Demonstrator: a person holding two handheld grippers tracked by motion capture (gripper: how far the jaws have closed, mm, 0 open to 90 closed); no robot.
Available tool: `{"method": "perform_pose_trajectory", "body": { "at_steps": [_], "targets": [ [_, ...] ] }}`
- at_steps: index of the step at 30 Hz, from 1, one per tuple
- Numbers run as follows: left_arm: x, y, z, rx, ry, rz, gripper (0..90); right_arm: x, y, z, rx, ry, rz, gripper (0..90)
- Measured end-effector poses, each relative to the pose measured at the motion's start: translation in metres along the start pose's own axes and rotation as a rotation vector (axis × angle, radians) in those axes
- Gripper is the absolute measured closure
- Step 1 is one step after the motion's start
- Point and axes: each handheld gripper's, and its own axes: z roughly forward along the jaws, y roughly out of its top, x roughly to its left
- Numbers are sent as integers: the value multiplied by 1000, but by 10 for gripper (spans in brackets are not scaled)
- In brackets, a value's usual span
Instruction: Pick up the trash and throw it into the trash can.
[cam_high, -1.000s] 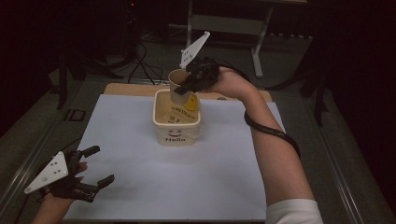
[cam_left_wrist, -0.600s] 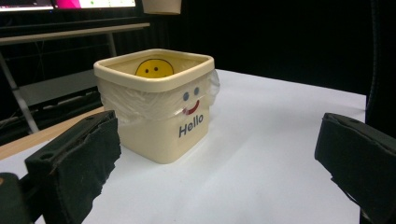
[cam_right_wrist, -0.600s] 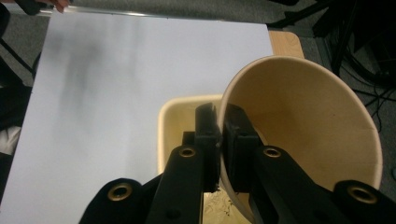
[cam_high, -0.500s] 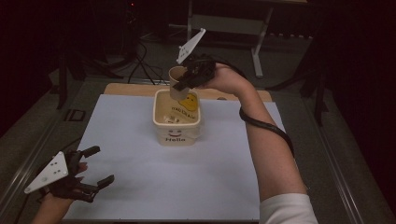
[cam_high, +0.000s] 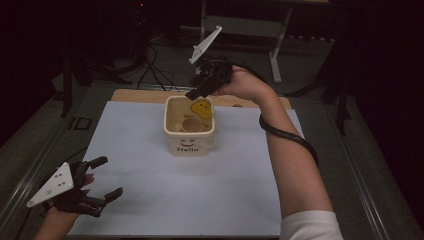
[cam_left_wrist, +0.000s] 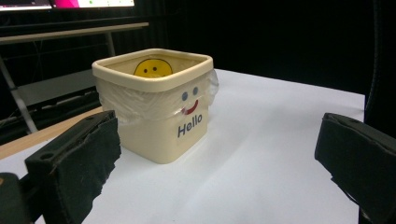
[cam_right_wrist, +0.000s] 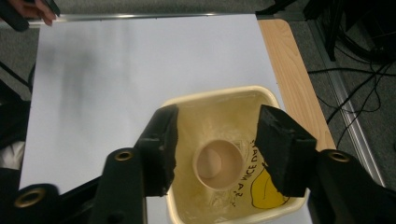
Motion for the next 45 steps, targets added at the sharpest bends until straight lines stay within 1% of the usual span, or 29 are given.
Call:
{"method": "perform_pose_trajectory", "body": {
  "at_steps": [3,4,6,9,10,11,12,14,15,16,17,18,19,21,22,23,25,26,28,29,34,39,41,45],
  "targets": [
    [0,0,0,0,-1,0,11,1,0,-3,-3,-7,0,446],
    [0,0,0,1,-1,2,11,4,0,-5,0,-15,7,397],
    [0,0,0,-1,0,-2,11,6,-1,-7,0,-27,7,356],
    [0,0,0,0,0,0,11,8,-2,-9,-1,-23,18,333],
    [-1,0,0,2,-1,0,11,9,-4,-11,0,-25,30,304],
    [-1,0,0,2,-1,0,11,10,-5,-12,0,-25,32,287],
    [-1,0,0,1,-1,0,11,11,-6,-12,-1,-38,39,264],
    [-1,0,0,1,-1,0,11,12,-7,-13,-4,-37,48,252],
    [-1,0,0,0,-1,1,11,12,-8,-14,-3,-40,54,214],
    [-1,1,0,0,-1,1,11,14,-9,-15,-8,-60,59,196],
    [-1,0,0,2,-3,1,11,14,-11,-16,-11,-65,69,175],
    [-1,0,0,2,-3,1,11,14,-11,-16,-11,-65,69,175],
    [-2,0,0,2,-2,2,11,15,-14,-19,-23,-59,75,140],
    [-2,0,-1,0,-1,3,11,17,-17,-20,-22,-52,80,106],
    [-2,0,-1,0,-1,2,11,18,-20,-21,-25,-43,82,106],
    [-2,0,-1,1,0,2,11,19,-22,-21,-27,-50,88,106],
    [-1,0,-1,1,0,1,11,22,-26,-23,-29,-48,83,106],
    [-1,0,-1,1,0,2,11,24,-28,-23,-29,-59,80,106],
    [-1,0,-1,1,0,2,11,27,-33,-24,-34,-47,87,106],
    [-1,0,-1,1,-1,0,11,29,-35,-24,-34,-56,85,106],
    [-2,1,0,4,-3,3,11,39,-50,-24,-46,-53,83,106],
    [-2,1,0,3,-2,3,11,49,-68,-25,-80,-60,91,107],
    [-2,1,0,2,-2,2,11,52,-76,-26,-93,-56,100,107],
    [-2,1,0,4,-3,3,11,59,-92,-27,-117,-70,115,107]
  ]
}}
